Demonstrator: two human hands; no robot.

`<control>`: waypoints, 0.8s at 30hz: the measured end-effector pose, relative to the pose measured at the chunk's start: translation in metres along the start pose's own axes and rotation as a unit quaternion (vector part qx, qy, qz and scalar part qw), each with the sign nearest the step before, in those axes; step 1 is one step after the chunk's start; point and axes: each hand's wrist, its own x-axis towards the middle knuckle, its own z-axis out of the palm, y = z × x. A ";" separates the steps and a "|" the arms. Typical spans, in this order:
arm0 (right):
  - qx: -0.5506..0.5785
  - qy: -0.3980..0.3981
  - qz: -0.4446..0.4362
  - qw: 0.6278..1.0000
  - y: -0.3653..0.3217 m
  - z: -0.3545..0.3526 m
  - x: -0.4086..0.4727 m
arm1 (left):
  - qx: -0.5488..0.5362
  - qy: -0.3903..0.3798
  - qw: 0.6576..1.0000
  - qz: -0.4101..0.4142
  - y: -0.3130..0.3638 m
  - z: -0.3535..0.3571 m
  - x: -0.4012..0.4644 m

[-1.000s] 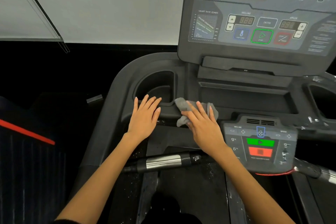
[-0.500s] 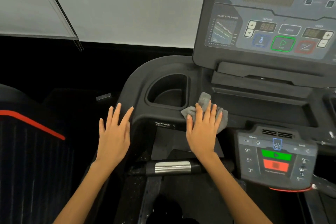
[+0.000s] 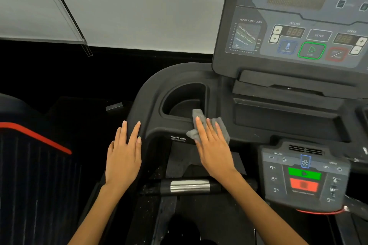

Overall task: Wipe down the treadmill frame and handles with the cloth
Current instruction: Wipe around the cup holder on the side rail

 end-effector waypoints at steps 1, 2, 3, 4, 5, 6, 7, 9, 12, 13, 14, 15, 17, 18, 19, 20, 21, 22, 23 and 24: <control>-0.009 0.007 0.014 1.000 0.004 -0.003 -0.003 | -0.003 -0.001 1.000 -0.001 0.000 0.000 0.000; -0.015 0.013 0.033 0.999 0.005 -0.005 -0.004 | -0.010 -0.003 1.000 -0.001 0.001 0.000 -0.001; -0.014 0.017 0.054 0.998 0.002 -0.006 -0.005 | -0.019 -0.005 1.000 -0.003 0.001 0.000 -0.001; -0.005 0.022 0.075 0.997 -0.003 -0.006 -0.005 | -0.033 -0.005 0.999 -0.004 0.000 -0.001 -0.001; 0.013 0.028 0.093 0.995 -0.011 -0.004 -0.004 | -0.050 -0.005 0.999 -0.006 -0.001 -0.001 -0.001; 0.037 0.036 0.109 0.993 -0.019 -0.001 -0.003 | -0.068 -0.005 0.998 -0.007 -0.002 -0.001 -0.001; 0.066 0.039 0.121 0.990 -0.028 0.001 -0.001 | -0.086 -0.005 0.996 -0.007 -0.004 -0.002 -0.002; 0.124 0.027 0.114 0.985 -0.048 0.008 0.002 | -0.111 -0.001 0.994 -0.004 -0.006 -0.003 -0.003; 0.161 -0.004 0.036 0.986 -0.077 0.016 0.010 | -0.130 0.003 0.992 -0.011 -0.005 -0.005 -0.004; 0.162 -0.012 0.006 0.987 -0.088 0.018 0.015 | -0.137 0.005 0.990 -0.021 -0.005 -0.006 -0.005; 0.172 -0.019 -0.017 0.985 -0.098 0.019 0.022 | -0.149 0.006 0.988 -0.034 -0.005 -0.007 -0.006; 0.197 -0.028 -0.031 0.979 -0.108 0.020 0.028 | -0.162 0.008 0.986 -0.047 -0.006 -0.008 -0.008; 0.287 -0.051 -0.023 0.956 -0.125 0.019 0.037 | -0.188 0.007 0.980 -0.061 -0.008 -0.011 -0.012; 0.341 -0.061 -0.008 0.938 -0.131 0.018 0.038 | -0.204 0.005 0.977 -0.065 -0.009 -0.013 -0.015; 0.397 -0.071 0.004 0.915 -0.136 0.015 0.038 | -0.225 0.004 0.972 -0.070 -0.010 -0.015 -0.018; 0.451 -0.089 0.010 0.888 -0.140 0.011 0.035 | -0.249 0.004 0.966 -0.075 -0.012 -0.017 -0.021; 0.500 -0.116 0.015 0.858 -0.144 0.006 0.032 | -0.269 0.004 0.960 -0.079 -0.014 -0.019 -0.025; 0.541 -0.147 0.024 0.828 -0.148 -0.001 0.027 | -0.280 0.004 0.957 -0.078 -0.017 -0.020 -0.028; 0.572 -0.172 0.038 0.801 -0.152 -0.005 0.024 | -0.282 0.006 0.957 -0.075 -0.020 -0.020 -0.032; 0.591 -0.187 0.055 0.783 -0.157 -0.009 0.020 | -0.277 0.008 0.958 -0.073 -0.022 -0.020 -0.036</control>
